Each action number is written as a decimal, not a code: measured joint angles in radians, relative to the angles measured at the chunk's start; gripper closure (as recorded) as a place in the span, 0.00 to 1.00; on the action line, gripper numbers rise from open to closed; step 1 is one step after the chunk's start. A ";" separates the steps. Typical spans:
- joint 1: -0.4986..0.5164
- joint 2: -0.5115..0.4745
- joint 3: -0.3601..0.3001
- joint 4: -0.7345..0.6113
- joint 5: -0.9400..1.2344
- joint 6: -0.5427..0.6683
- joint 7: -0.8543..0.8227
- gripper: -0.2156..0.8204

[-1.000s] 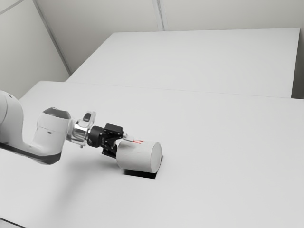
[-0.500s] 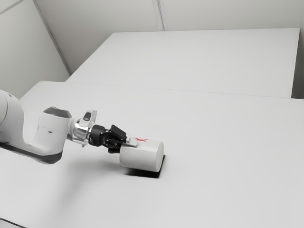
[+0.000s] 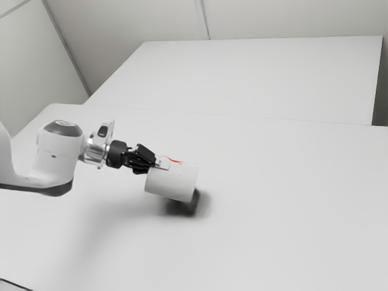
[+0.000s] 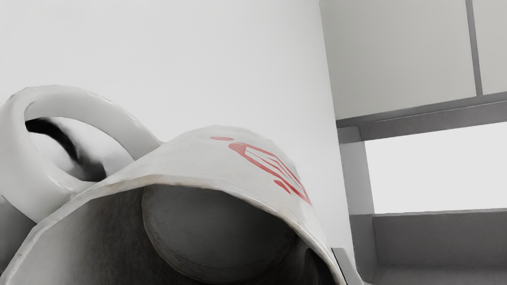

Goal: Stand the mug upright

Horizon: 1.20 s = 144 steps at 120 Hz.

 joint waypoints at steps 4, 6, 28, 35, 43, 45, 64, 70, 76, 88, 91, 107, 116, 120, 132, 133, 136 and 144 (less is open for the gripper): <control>0.003 -0.015 -0.001 0.004 0.032 0.024 0.000 0.96; 0.005 -0.021 -0.002 0.006 0.049 0.035 0.000 0.96; 0.015 -0.042 -0.003 0.073 0.357 0.160 -0.024 0.96; 0.014 -0.042 -0.005 0.113 0.506 0.187 -0.046 0.97; 0.013 -0.041 -0.019 0.149 0.659 0.208 -0.074 0.97; 0.012 -0.041 -0.022 0.157 0.696 0.212 -0.082 0.97; 0.001 -0.027 -0.088 0.190 1.006 0.237 -0.169 0.97; -0.007 -0.015 -0.102 0.192 1.072 0.242 -0.198 0.97; -0.015 0.000 -0.117 0.193 1.119 0.248 -0.224 0.97; -0.036 0.017 -0.131 0.193 1.176 0.258 -0.273 0.97; -0.039 0.020 -0.132 0.193 1.184 0.260 -0.284 0.97; -0.051 0.037 -0.136 0.190 1.209 0.274 -0.337 0.97; -0.056 0.043 -0.136 0.186 1.216 0.281 -0.364 0.97; -0.058 0.048 -0.136 0.184 1.218 0.284 -0.375 0.97; -0.061 0.066 -0.137 0.184 1.221 0.290 -0.405 0.97; -0.062 0.068 -0.137 0.184 1.221 0.291 -0.407 0.97; -0.062 0.073 -0.137 0.184 1.221 0.293 -0.414 0.97; -0.066 0.083 -0.136 0.184 1.222 0.299 -0.430 0.97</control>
